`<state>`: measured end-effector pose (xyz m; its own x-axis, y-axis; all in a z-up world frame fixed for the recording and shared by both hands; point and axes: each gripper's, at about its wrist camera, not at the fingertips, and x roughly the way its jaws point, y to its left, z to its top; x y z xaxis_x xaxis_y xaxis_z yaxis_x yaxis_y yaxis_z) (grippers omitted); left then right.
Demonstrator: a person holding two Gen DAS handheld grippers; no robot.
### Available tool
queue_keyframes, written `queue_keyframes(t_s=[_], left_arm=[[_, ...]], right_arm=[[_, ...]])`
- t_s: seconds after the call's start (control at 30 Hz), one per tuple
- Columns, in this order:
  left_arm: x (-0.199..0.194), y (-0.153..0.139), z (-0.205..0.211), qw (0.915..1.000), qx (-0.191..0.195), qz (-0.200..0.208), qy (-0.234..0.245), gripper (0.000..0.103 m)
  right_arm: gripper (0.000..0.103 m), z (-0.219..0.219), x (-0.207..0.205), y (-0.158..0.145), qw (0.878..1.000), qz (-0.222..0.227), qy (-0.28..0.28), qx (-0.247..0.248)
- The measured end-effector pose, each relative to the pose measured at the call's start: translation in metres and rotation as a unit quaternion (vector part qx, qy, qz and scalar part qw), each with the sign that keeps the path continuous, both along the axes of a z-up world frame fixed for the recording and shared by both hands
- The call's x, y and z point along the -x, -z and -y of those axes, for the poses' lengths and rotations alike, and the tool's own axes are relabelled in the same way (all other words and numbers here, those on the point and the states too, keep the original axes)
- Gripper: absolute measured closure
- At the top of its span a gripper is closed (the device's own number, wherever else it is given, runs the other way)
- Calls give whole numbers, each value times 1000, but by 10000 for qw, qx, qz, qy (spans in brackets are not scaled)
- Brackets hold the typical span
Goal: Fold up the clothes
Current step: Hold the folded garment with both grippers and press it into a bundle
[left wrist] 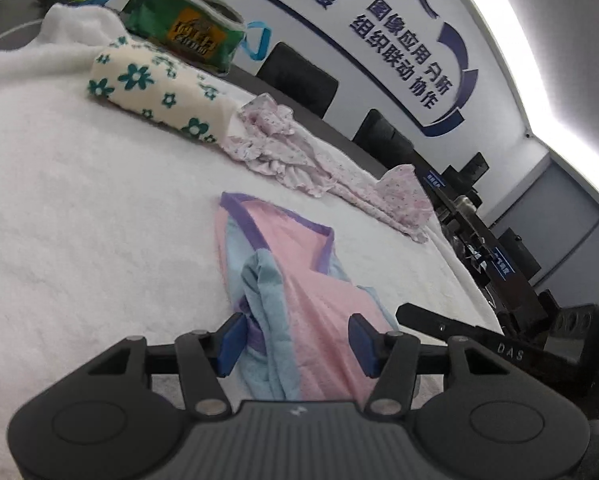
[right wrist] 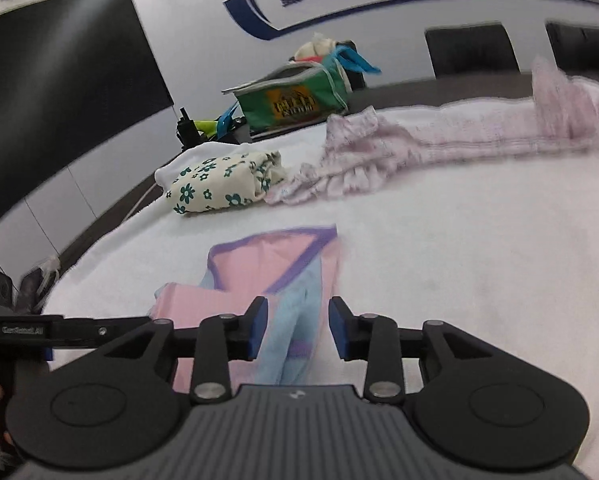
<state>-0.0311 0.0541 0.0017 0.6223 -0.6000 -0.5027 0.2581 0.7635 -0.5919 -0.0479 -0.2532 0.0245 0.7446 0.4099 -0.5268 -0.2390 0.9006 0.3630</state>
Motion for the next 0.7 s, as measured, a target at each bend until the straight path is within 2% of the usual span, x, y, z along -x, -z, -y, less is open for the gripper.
queue_keyframes(t_s=[0.07, 0.1, 0.17, 0.2, 0.27, 0.33, 0.37, 0.43, 0.5, 0.53, 0.57, 0.6, 0.63, 0.7], left_arm=[[-1, 0, 1, 10000, -9, -37, -51, 63], [-1, 0, 2, 10000, -14, -56, -76, 67], [-2, 0, 3, 9999, -23, -93, -126, 89], [-2, -1, 2, 9998, -2, -117, -139, 89], [-3, -1, 2, 9998, 30, -172, -126, 89], [-6, 3, 3, 9997, -24, -231, -100, 88], [-7, 5, 4, 9996, -51, -260, -88, 84], [-5, 1, 3, 9997, -100, -214, -54, 81], [0, -10, -3, 9998, -134, -24, -136, 77], [1, -16, -6, 9996, -166, 72, -196, 71], [-1, -19, -5, 9993, -239, 133, -239, 67], [-5, -21, -3, 9989, -327, 181, -278, 67], [-9, -23, -1, 9984, -416, 230, -317, 68], [-20, -17, 2, 9985, -423, 102, -325, 88]], right_arm=[[71, 2, 0, 7, 9999, -59, 1, -122], [80, 2, -1, 10, 9998, -87, -23, -167], [90, 1, 0, 12, 9997, -91, -46, -225], [97, 0, 2, 11, 9996, -39, -84, -262], [101, -1, 5, 8, 9993, 82, -167, -338], [101, -2, 6, 7, 9991, 151, -137, -367], [101, -2, 5, 8, 9992, 139, -105, -362], [98, -3, -3, 16, 9997, -103, 54, -206], [97, -3, -3, 18, 9998, -82, 130, -118], [95, 0, -1, 16, 9997, -14, 104, -210], [80, 3, 0, 13, 9994, 53, 86, -345], [60, 4, -1, 11, 9990, 83, 93, -419], [57, 3, -4, 11, 9991, 70, 91, -417], [60, -1, -13, 11, 9992, 33, 83, -392]])
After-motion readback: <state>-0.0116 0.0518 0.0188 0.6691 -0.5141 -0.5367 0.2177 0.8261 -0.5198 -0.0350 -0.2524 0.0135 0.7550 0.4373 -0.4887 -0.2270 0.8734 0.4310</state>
